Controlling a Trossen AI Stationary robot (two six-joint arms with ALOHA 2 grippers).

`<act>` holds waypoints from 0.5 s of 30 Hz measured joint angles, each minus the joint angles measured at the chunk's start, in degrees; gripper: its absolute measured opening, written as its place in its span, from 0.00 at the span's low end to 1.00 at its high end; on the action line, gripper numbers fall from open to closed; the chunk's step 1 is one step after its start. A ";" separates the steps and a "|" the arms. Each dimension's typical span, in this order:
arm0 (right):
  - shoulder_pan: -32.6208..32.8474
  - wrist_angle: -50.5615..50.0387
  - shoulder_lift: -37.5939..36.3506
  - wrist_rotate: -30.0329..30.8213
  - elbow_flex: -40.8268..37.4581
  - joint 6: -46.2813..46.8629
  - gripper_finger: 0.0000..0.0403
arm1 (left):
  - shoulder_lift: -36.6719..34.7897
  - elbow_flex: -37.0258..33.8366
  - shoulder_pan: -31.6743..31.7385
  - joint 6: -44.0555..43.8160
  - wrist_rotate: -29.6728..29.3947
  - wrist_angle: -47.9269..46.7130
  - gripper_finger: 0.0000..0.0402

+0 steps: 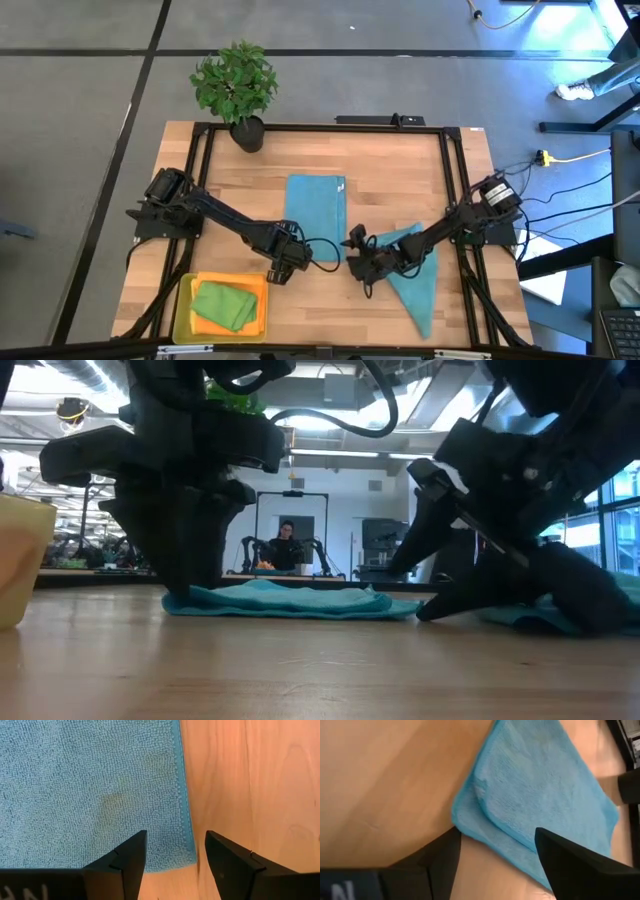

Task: Fold microfiber towels
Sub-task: Fold the top blue microfiber cloth

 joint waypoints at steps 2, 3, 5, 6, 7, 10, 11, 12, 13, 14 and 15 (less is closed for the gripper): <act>-0.58 0.09 0.02 0.11 -0.01 -1.43 0.63 | 0.00 0.00 -0.02 0.17 0.00 0.01 0.48; -0.92 0.22 0.02 0.01 -0.03 -1.75 0.63 | 0.00 0.00 -0.02 0.22 0.00 0.01 0.48; -1.73 0.94 0.02 -0.87 -0.10 -2.00 0.63 | 0.00 0.00 -0.02 0.24 0.00 0.01 0.48; -2.06 1.43 0.02 -1.33 -0.12 -2.30 0.63 | 0.00 0.00 -0.02 0.26 0.00 0.00 0.48; -2.39 1.95 0.02 -1.88 -0.14 -3.18 0.63 | -0.02 0.00 -0.02 0.26 0.00 0.01 0.48; -2.99 3.70 0.16 -2.75 -0.24 -4.98 0.63 | -0.02 0.00 -0.01 0.26 -0.02 0.00 0.48; -3.17 4.05 0.20 -2.96 -0.25 -5.05 0.63 | -0.02 0.00 -0.01 0.26 -0.02 0.00 0.48; -3.32 4.26 0.20 -3.32 -0.25 -5.09 0.63 | -0.02 0.02 -0.02 0.26 -0.02 0.00 0.48; -3.42 4.35 0.20 -3.75 -0.25 -5.10 0.63 | -0.02 0.00 -0.02 0.26 -0.02 0.00 0.48; -3.52 4.39 0.20 -4.08 -0.25 -5.09 0.63 | -0.02 0.00 -0.02 0.26 -0.02 0.00 0.48; -3.54 4.43 0.20 -4.35 -0.25 -5.09 0.63 | -0.02 0.02 -0.02 0.26 -0.02 0.00 0.48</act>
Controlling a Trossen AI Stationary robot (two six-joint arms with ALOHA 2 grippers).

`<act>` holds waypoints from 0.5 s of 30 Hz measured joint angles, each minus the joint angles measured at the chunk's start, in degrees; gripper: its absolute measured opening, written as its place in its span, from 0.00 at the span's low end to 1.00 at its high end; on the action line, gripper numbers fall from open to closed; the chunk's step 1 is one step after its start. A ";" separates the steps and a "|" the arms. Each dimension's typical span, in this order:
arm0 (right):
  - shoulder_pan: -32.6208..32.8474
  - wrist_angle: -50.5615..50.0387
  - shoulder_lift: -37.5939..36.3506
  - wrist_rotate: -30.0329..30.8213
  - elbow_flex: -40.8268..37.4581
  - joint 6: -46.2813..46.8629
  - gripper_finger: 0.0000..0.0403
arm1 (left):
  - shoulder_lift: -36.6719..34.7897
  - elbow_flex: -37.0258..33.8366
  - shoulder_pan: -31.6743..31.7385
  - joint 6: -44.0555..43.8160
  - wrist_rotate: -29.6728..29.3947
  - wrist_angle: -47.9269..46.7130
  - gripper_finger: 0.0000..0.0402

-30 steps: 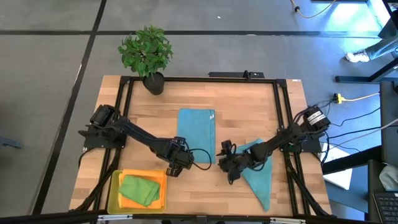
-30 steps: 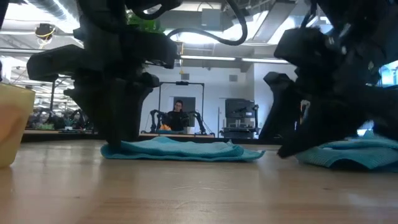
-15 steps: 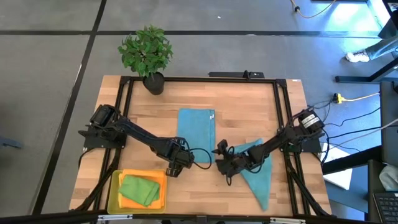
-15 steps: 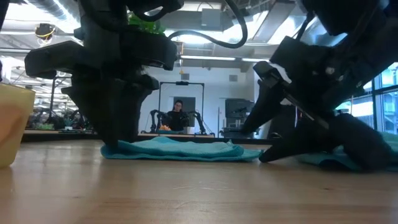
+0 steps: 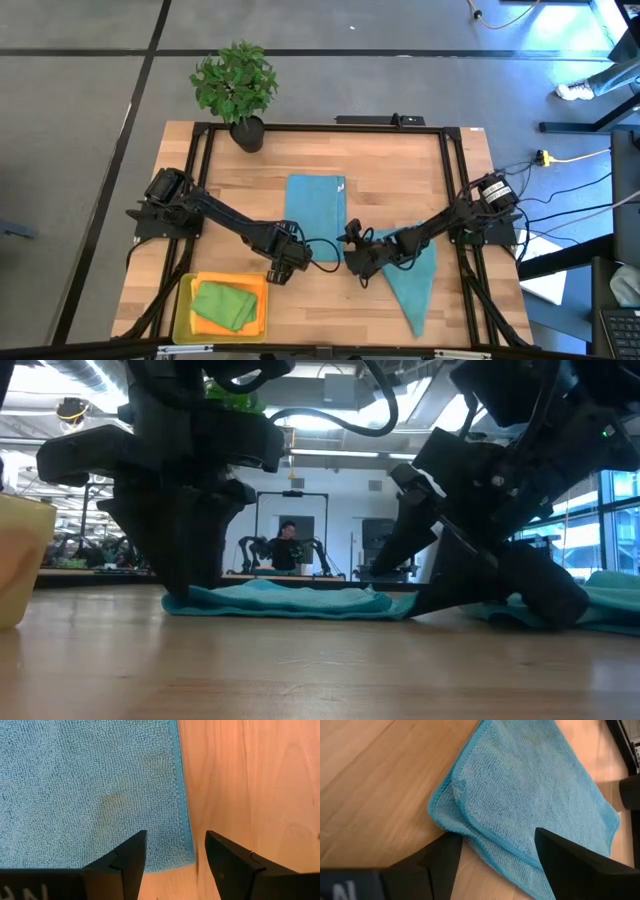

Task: Fold microfiber towels
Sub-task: Fold the top blue microfiber cloth

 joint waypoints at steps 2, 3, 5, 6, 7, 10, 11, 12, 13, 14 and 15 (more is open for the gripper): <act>0.00 0.14 0.00 -0.29 0.00 0.00 0.63 | 0.00 -0.02 0.08 0.02 0.00 0.00 0.48; 0.00 0.17 0.00 -0.36 0.00 0.00 0.63 | 0.00 -0.02 0.11 0.01 -0.01 0.00 0.48; 0.22 0.21 0.00 -0.58 0.00 0.02 0.63 | 0.00 -0.02 0.11 0.00 -0.02 0.00 0.48; 0.41 0.23 0.00 -0.63 0.00 0.02 0.63 | 0.00 -0.02 0.11 0.01 -0.02 0.00 0.48; 0.59 0.25 0.00 -0.63 0.00 0.02 0.63 | 0.00 -0.02 0.11 0.00 -0.02 0.00 0.48; 0.89 0.87 0.02 -0.87 0.00 0.07 0.63 | 0.00 -0.02 0.11 0.02 -0.02 0.00 0.48; 0.94 1.42 0.04 -1.24 0.00 0.11 0.63 | 0.00 -0.02 0.11 0.02 -0.02 0.00 0.48; 0.98 2.01 0.16 -2.00 0.00 0.15 0.63 | 0.00 -0.02 0.11 0.02 -0.02 0.00 0.48; 0.98 3.11 0.49 -2.77 0.00 0.13 0.63 | 0.00 -0.02 0.11 0.02 -0.02 0.00 0.48; 1.01 4.16 0.93 -2.92 0.10 0.12 0.63 | 0.00 -0.02 0.11 0.02 -0.02 0.00 0.48; 1.01 4.43 1.49 -3.23 0.44 0.03 0.63 | 0.00 0.00 0.11 0.02 -0.02 -0.02 0.48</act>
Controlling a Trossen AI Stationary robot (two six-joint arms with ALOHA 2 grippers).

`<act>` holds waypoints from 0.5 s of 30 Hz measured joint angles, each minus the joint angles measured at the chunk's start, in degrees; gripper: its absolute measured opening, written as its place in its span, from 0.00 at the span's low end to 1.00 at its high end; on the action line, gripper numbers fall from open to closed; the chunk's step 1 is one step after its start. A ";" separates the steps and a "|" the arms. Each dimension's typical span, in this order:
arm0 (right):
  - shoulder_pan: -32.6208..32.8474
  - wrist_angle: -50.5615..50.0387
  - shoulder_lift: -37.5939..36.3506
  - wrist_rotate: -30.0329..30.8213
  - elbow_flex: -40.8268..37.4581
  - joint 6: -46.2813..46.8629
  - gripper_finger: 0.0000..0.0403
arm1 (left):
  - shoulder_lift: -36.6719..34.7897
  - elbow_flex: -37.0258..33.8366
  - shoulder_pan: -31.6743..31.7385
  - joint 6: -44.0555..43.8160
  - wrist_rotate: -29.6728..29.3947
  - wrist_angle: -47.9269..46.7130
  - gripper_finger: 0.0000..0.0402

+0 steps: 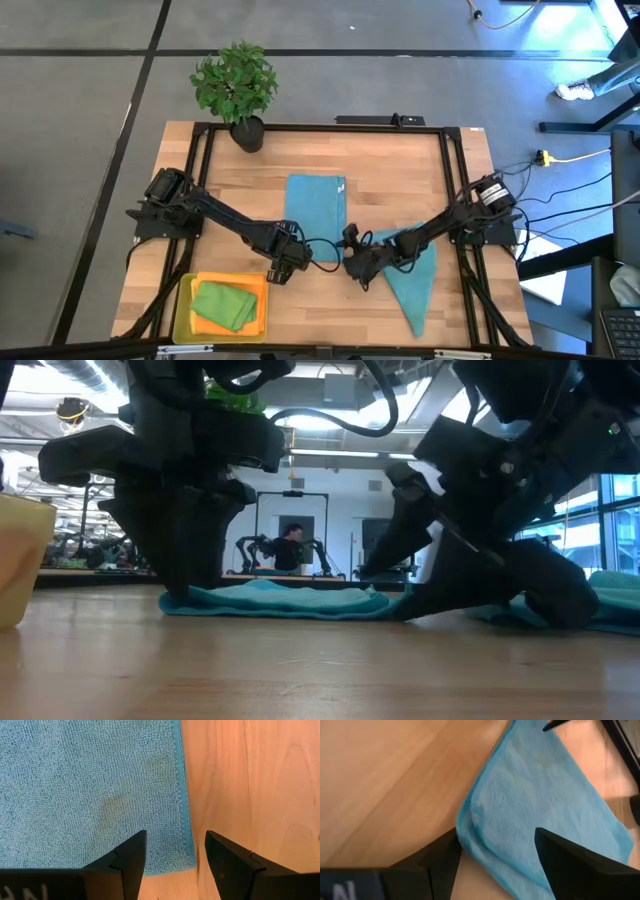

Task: Fold microfiber towels
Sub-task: Fold the top blue microfiber cloth

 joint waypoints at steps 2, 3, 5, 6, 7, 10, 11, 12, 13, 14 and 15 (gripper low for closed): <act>-0.05 0.16 1.66 -0.37 1.55 -0.07 0.63 | 0.00 -0.02 0.00 0.00 0.08 0.01 0.48; -0.19 0.12 2.63 -0.30 2.46 -0.17 0.63 | 0.00 -0.02 0.00 0.00 0.08 0.02 0.48; -0.28 -0.37 4.47 -0.12 4.16 -1.41 0.63 | 0.00 -0.02 0.00 0.00 0.08 0.00 0.48; -0.28 -0.46 5.24 0.00 4.95 -2.04 0.63 | 0.00 -0.02 0.00 0.00 0.12 -0.02 0.48; -0.30 -0.60 5.72 0.10 5.59 -2.58 0.62 | 0.00 -0.01 0.00 0.00 0.15 -0.01 0.48; -0.28 -1.91 6.06 0.69 6.67 -2.69 0.60 | 0.00 -0.02 0.00 0.00 0.17 -0.25 0.48; -0.28 -2.47 5.87 0.99 6.82 -2.65 0.59 | 0.00 -0.02 0.00 0.00 0.17 -0.48 0.48; -0.24 -3.29 5.61 1.38 7.01 -2.60 0.57 | 0.00 -0.02 0.00 0.00 0.17 -0.61 0.48; -0.22 -4.02 5.48 1.56 7.11 -2.57 0.55 | 0.00 -0.02 0.00 0.00 0.17 -0.65 0.48; -0.22 -4.47 5.48 1.61 7.17 -2.49 0.53 | 0.00 -0.02 0.00 0.00 0.17 -0.71 0.48; -0.22 -4.65 5.48 1.68 7.17 -2.36 0.50 | 0.00 -0.02 0.00 0.00 0.17 -0.82 0.48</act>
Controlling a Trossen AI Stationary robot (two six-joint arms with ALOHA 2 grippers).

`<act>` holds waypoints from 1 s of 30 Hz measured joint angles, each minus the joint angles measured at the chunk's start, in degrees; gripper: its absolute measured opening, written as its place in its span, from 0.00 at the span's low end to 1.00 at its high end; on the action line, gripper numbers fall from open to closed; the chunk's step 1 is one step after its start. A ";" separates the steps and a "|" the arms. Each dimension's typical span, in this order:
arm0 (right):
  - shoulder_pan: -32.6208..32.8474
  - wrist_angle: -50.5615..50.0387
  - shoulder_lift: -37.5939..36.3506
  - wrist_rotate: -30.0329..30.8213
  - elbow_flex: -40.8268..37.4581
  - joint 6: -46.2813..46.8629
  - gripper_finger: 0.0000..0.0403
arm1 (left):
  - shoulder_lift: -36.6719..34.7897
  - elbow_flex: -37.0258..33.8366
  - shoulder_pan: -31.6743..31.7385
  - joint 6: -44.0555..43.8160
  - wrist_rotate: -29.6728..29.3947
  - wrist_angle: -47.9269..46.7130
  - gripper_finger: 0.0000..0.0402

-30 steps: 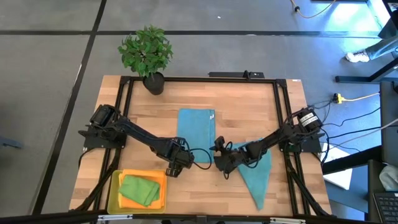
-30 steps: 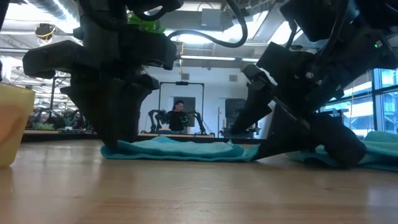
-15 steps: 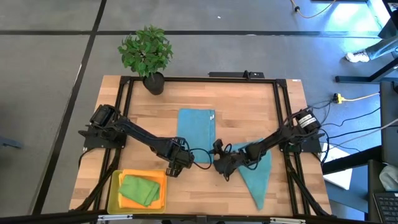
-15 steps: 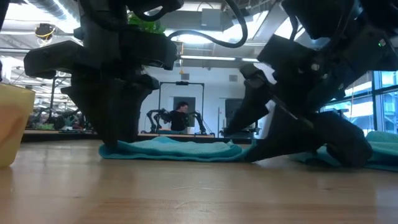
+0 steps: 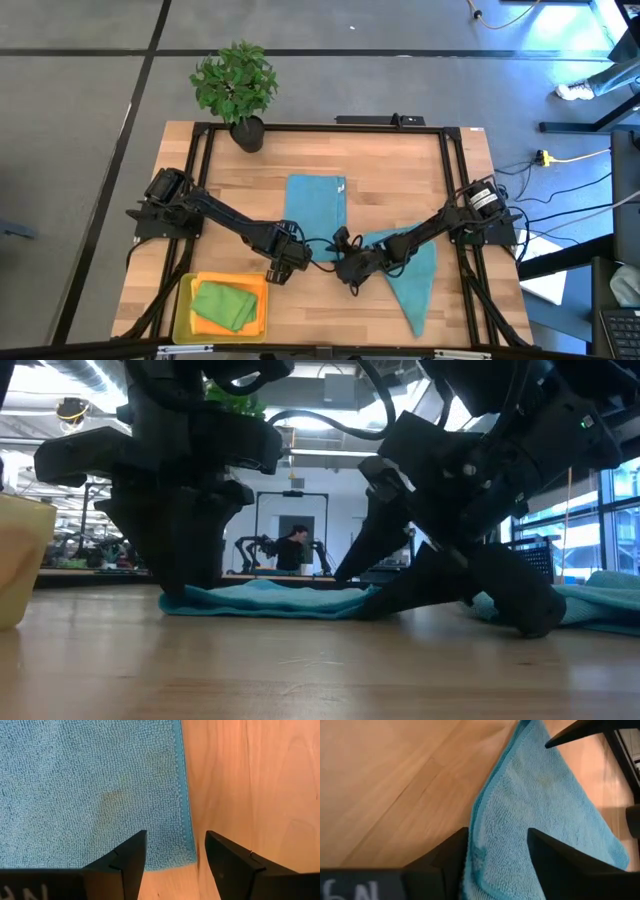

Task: Fold microfiber towels
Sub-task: Fold the top blue microfiber cloth

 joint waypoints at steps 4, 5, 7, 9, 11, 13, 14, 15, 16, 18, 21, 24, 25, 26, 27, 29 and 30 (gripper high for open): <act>0.05 -1.39 -0.04 0.45 0.00 1.15 0.42 | 0.00 0.00 0.00 0.10 -0.03 -0.01 0.48; 0.04 -1.56 -0.04 0.59 -0.01 1.75 0.40 | 0.00 0.00 0.00 1.04 -0.51 0.17 0.48; 0.04 -1.80 -0.02 0.74 -0.09 3.06 0.35 | 0.00 0.00 -0.46 2.91 -3.66 1.19 0.48; 0.04 -1.96 0.00 0.79 -0.12 3.79 0.30 | -0.02 0.00 -1.07 4.54 -6.66 1.59 0.48; 0.04 -2.02 0.00 0.82 -0.17 4.54 0.24 | -0.02 0.00 -1.61 5.85 -7.45 2.19 0.48; 0.01 -1.58 0.00 0.89 -0.21 5.73 0.18 | -0.02 0.00 -1.99 5.99 -7.30 3.00 0.48; -0.04 -1.37 0.00 0.87 -0.23 6.34 0.16 | -0.02 0.00 -2.17 6.15 -7.35 3.43 0.48; -0.07 -1.46 0.00 0.89 -0.13 7.06 0.13 | -0.02 0.00 -2.35 6.91 -7.61 4.24 0.48; -0.07 -1.83 0.00 0.92 0.07 7.98 0.10 | -0.02 0.00 -2.58 7.42 -7.93 5.32 0.48; -0.21 -2.20 0.19 1.07 0.83 11.43 0.04 | -0.04 0.00 -3.26 8.11 -8.02 7.39 0.48; -0.57 -3.51 0.49 1.11 2.01 15.59 0.02 | -0.28 0.00 -4.36 8.85 -7.79 9.12 0.48; -0.77 -4.04 0.56 1.11 3.23 18.20 0.03 | -0.28 0.00 -4.81 8.79 -8.41 9.11 0.48; -0.77 -3.86 0.54 1.11 3.58 19.12 0.02 | -0.28 0.00 -4.97 8.77 -9.72 9.13 0.48; -0.77 -3.78 0.50 1.11 3.91 19.47 0.02 | -0.28 0.00 -5.18 8.69 -11.18 9.10 0.48; -0.77 -3.75 0.50 1.11 4.17 19.88 0.02 | -0.28 0.00 -5.40 8.63 -12.38 8.98 0.48; -0.77 -3.72 0.50 1.11 4.66 21.22 0.02 | -0.28 0.00 -5.84 8.60 -13.96 8.84 0.48; -0.83 -3.55 0.46 1.14 4.85 22.20 0.02 | -0.28 0.00 -6.02 8.57 -14.43 8.84 0.48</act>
